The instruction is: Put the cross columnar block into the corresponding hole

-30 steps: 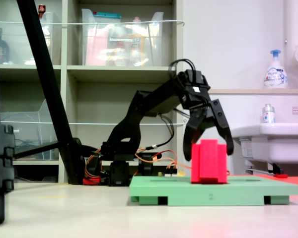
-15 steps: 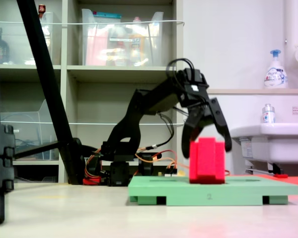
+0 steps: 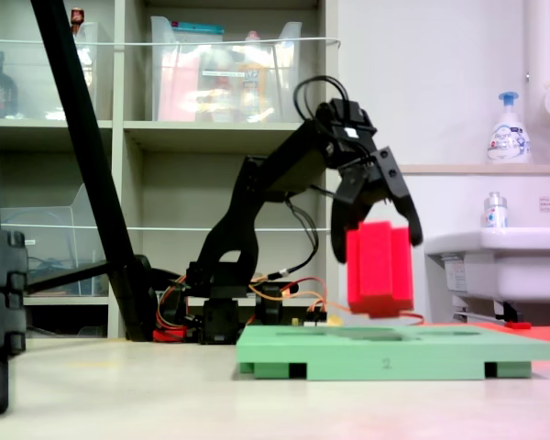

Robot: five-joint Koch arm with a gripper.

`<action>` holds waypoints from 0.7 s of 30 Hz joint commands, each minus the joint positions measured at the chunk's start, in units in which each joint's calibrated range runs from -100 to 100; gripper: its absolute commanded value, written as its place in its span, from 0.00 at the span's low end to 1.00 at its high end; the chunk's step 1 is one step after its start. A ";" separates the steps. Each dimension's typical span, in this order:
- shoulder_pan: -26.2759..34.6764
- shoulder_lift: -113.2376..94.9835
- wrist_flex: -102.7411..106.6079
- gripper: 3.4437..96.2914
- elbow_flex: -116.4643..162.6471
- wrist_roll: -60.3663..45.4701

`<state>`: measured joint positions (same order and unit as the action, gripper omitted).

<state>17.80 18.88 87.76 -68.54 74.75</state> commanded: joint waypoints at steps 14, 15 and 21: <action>-0.15 11.29 -2.21 0.38 -2.04 -3.08; -0.24 11.71 -2.69 0.38 -2.04 -3.37; -1.22 11.99 -5.38 0.38 -2.54 -7.77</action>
<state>16.97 30.78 82.87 -70.60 69.28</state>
